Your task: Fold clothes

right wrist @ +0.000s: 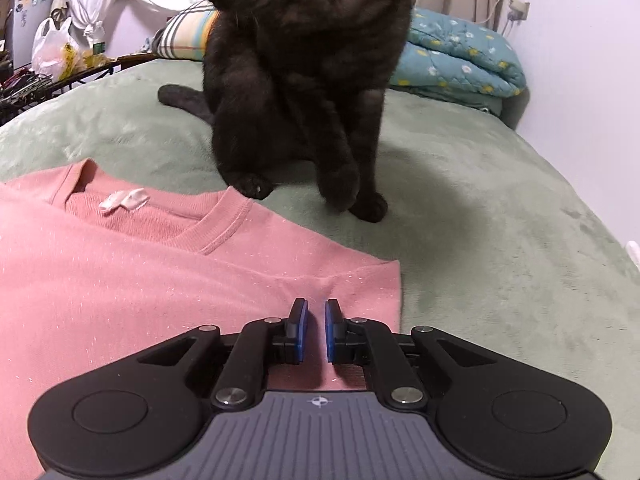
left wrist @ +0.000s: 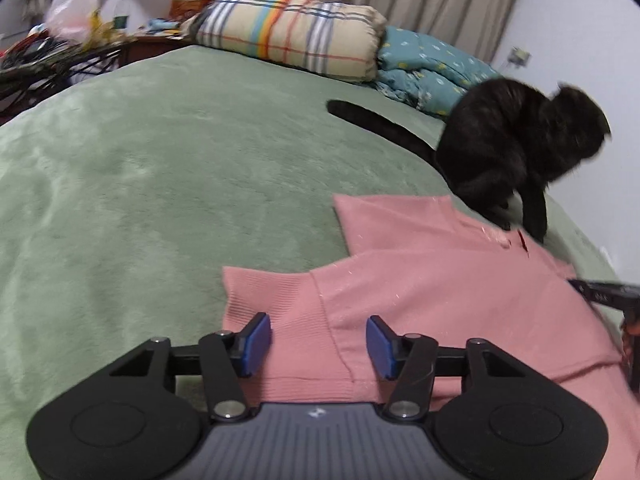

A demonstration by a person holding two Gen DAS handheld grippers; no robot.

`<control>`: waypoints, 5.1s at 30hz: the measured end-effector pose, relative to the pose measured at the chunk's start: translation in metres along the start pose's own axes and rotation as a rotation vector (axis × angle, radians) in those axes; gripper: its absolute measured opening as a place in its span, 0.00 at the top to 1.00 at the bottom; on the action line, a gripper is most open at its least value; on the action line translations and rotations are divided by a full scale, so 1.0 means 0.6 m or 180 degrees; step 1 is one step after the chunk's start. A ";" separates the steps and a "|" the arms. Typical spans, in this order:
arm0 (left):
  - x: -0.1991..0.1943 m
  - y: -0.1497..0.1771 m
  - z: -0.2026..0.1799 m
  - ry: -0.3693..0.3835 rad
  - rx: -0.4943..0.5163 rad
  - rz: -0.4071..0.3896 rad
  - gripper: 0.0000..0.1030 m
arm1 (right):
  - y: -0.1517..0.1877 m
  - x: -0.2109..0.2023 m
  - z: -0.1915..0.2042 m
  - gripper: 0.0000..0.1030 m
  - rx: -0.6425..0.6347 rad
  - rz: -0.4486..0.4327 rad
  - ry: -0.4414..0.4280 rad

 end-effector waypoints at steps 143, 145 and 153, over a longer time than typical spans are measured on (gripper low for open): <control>-0.170 0.197 -0.154 0.1155 -0.0362 0.0637 0.33 | 0.295 -0.284 -0.216 0.57 0.1158 0.0949 -0.0917; -0.201 0.217 -0.142 0.1196 -0.0491 0.0683 0.33 | 0.326 -0.316 -0.229 0.55 0.1271 0.1039 -0.1012; -0.270 0.296 -0.079 0.1648 -0.1406 0.0814 0.32 | 0.461 -0.406 -0.286 0.55 0.2300 0.1623 -0.1835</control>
Point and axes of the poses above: each gripper's, at about its wrist camera, not at the fingertips, and x roughly the way its jaws point, z to its left, y to its underside, the point moved 2 cm from there along x, roughly the way its jaws point, and after that the axes turned 14 degrees about y, right-handed, at the moved point
